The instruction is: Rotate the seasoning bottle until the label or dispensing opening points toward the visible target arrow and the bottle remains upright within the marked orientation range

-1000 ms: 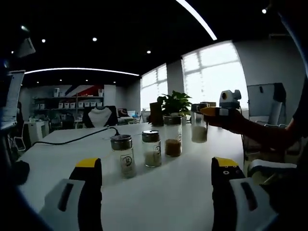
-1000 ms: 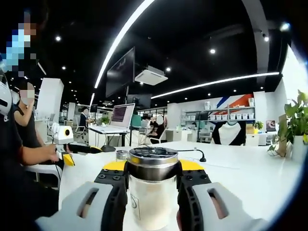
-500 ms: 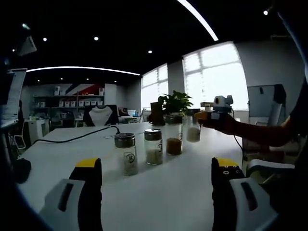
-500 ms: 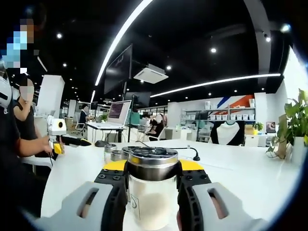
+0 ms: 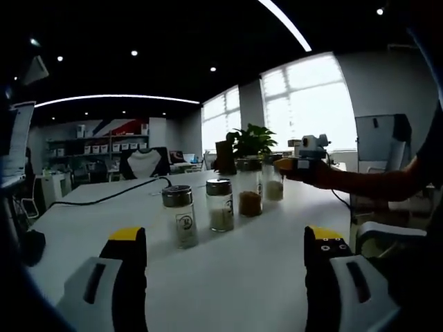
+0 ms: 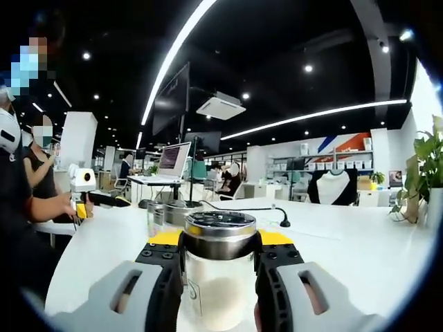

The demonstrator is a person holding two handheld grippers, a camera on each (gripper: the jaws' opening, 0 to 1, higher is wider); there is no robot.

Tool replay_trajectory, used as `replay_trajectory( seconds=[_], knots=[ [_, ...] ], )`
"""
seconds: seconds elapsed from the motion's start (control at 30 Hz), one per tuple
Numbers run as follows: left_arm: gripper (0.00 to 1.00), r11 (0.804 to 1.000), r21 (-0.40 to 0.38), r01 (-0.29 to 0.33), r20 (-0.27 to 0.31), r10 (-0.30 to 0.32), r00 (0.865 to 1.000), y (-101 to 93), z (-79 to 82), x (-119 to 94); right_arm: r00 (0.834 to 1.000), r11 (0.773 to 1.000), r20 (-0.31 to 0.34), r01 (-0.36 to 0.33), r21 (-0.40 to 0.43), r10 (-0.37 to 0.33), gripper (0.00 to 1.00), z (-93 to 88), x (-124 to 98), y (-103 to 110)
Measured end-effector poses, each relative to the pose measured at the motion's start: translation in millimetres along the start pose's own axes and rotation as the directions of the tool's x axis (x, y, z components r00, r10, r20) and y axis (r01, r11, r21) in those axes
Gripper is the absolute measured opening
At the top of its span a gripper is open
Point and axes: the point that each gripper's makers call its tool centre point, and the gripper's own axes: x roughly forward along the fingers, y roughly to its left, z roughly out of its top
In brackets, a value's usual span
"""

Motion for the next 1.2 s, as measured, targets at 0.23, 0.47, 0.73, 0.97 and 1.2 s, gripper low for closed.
replay_trajectory(
  seconds=[0.23, 0.47, 0.73, 0.97, 1.2],
  knots=[
    [1.00, 1.000, 0.020, -0.009, -0.006, 0.009, 1.000, 1.5, -0.1, -1.1, 1.000, 0.999, 0.003, -0.024, 0.025, 0.024, 0.37, -0.7, 2.2, 0.2],
    [1.00, 1.000, 0.019, -0.002, -0.010, 0.002, 1.000, -0.7, -1.0, -1.1, 0.999, 0.998, 0.008, -0.050, 0.031, 0.050, 0.38, 0.1, 4.8, -2.4],
    [1.00, 1.000, 0.017, -0.004, -0.002, 0.004, 1.000, 0.1, 1.5, -2.3, 0.997, 0.997, 0.019, -0.076, 0.033, 0.076, 0.38, -1.4, 3.9, -4.5],
    [1.00, 1.000, 0.013, 0.003, -0.011, -0.003, 1.000, -1.3, -1.3, -0.3, 0.996, 0.996, 0.020, -0.087, 0.030, 0.087, 0.38, -2.4, 3.0, -5.3],
    [1.00, 1.000, 0.013, 0.004, -0.007, -0.004, 1.000, -1.3, 0.5, -0.7, 0.995, 0.995, 0.026, -0.094, 0.028, 0.093, 0.38, -3.3, 2.9, -6.0]
  ],
)
